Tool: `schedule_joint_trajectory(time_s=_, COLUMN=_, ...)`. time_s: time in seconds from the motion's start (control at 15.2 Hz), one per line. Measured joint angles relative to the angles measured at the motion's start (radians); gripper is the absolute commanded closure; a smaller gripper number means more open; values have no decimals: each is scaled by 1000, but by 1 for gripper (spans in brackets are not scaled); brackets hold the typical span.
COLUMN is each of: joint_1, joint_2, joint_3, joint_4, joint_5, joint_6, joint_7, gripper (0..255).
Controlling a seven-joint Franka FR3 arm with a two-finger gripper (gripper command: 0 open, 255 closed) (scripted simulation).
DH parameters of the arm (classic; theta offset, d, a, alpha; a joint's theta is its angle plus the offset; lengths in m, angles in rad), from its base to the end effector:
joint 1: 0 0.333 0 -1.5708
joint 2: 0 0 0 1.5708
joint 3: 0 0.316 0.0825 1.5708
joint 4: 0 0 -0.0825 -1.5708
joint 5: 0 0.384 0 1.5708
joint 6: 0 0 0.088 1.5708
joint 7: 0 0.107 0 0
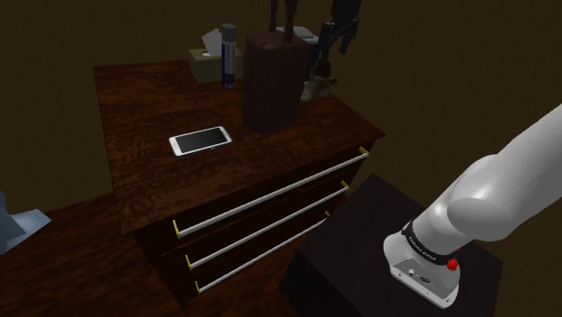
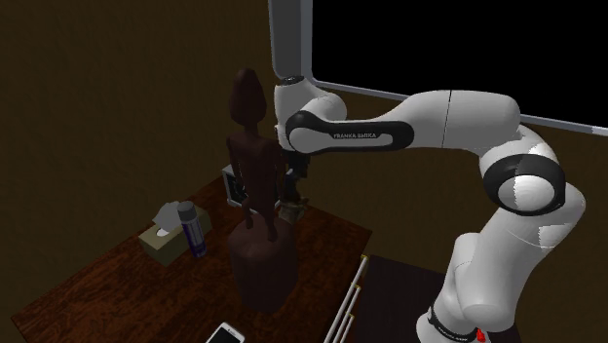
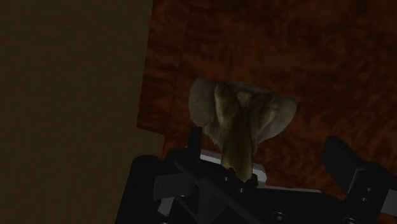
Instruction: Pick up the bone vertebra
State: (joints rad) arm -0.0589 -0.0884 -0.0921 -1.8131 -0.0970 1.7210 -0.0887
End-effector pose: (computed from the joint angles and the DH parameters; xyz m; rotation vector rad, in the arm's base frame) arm 0.5265 -0.0909 0.5705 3.0540 -0.0721 -0.0221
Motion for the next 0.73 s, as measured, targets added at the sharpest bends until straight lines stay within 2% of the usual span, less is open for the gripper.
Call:
schedule_joint_trajectory(time_s=0.13, joint_1=-5, joint_2=36, joint_3=-6, joint_4=24, joint_5=0, joint_6=12, joint_7=-11, gripper=0)
schedule_joint_trajectory(time_s=0.59, joint_1=-6, joint_2=51, joint_3=-8, joint_4=-49, joint_5=-2, joint_6=101, joint_7=-6, gripper=0)
schedule_joint_trajectory(time_s=0.66, joint_1=-6, joint_2=50, joint_3=-8, joint_4=-54, joint_5=-2, joint_6=105, joint_7=-5, gripper=255)
schedule_joint_trajectory(time_s=0.73, joint_1=-6, joint_2=50, joint_3=-8, joint_4=-56, joint_5=-2, joint_6=107, joint_7=-5, gripper=255)
